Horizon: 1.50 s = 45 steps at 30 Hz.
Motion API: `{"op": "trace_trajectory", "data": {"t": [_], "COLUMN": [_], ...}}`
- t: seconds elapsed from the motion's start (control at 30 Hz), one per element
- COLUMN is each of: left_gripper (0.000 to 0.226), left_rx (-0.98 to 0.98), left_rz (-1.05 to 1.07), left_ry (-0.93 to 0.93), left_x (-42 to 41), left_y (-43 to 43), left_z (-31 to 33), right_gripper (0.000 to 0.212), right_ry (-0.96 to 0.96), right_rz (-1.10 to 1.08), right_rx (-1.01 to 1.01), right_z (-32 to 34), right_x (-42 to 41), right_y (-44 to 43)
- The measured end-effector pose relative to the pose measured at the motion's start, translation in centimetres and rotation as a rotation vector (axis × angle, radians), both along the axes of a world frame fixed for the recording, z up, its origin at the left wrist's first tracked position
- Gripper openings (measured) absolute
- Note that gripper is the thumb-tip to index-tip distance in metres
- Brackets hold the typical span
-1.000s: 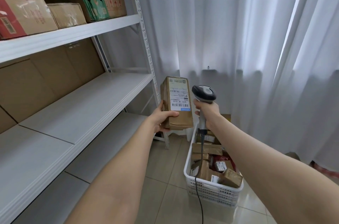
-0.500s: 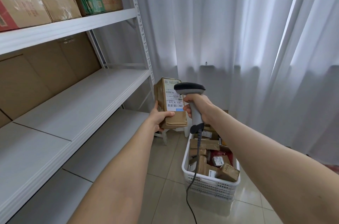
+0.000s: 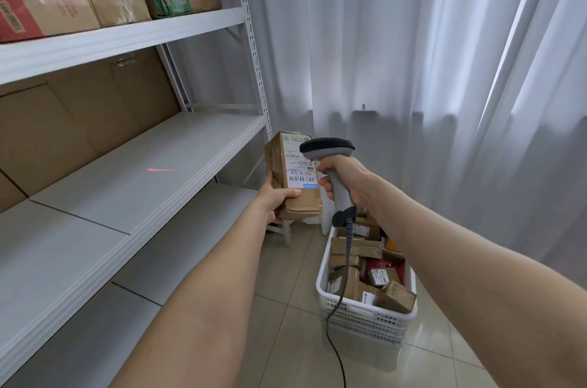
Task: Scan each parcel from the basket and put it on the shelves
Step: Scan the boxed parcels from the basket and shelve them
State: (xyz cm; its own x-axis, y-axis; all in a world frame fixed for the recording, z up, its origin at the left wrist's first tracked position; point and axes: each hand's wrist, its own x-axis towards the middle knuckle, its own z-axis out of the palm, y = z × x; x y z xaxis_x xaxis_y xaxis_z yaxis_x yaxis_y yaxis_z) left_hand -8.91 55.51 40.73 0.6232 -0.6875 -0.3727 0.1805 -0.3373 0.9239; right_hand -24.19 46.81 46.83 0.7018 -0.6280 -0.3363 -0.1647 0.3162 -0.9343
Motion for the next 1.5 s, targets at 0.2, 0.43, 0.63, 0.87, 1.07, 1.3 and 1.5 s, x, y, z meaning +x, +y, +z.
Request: {"op": "trace_trajectory", "data": {"t": [0.2, 0.43, 0.63, 0.87, 1.07, 1.3, 1.5], "left_gripper": [0.082, 0.075, 0.044, 0.037, 0.059, 0.054, 0.082], "left_rx": [0.000, -0.010, -0.042, -0.186, -0.305, -0.416, -0.447], "left_rz": [0.011, 0.022, 0.064, 0.212, 0.317, 0.320, 0.451], "left_ry": [0.005, -0.007, -0.035, -0.082, -0.196, -0.378, -0.510], "left_x": [0.9, 2.4, 4.9, 8.1, 8.4, 7.9, 6.5], "left_y": [0.6, 1.8, 3.7, 6.2, 8.0, 11.0, 13.6], "left_z": [-0.1, 0.6, 4.7, 12.1, 18.4, 24.8, 28.5], "right_gripper": [0.005, 0.006, 0.015, 0.027, 0.049, 0.023, 0.022], "right_ry": [0.006, -0.041, -0.152, -0.308, -0.517, -0.640, -0.707], "right_rz": [-0.009, -0.022, -0.221, -0.167, -0.011, 0.047, 0.148], "right_rx": [0.010, 0.068, 0.094, 0.182, 0.211, 0.257, 0.259], "right_z": [0.4, 0.5, 0.8, 3.4, 8.0, 13.5, 17.3], "right_x": [0.7, 2.2, 4.5, 8.7, 13.1, 14.9, 15.4], "right_y": [0.6, 1.4, 1.3, 2.7, 5.7, 7.0, 8.4]}}
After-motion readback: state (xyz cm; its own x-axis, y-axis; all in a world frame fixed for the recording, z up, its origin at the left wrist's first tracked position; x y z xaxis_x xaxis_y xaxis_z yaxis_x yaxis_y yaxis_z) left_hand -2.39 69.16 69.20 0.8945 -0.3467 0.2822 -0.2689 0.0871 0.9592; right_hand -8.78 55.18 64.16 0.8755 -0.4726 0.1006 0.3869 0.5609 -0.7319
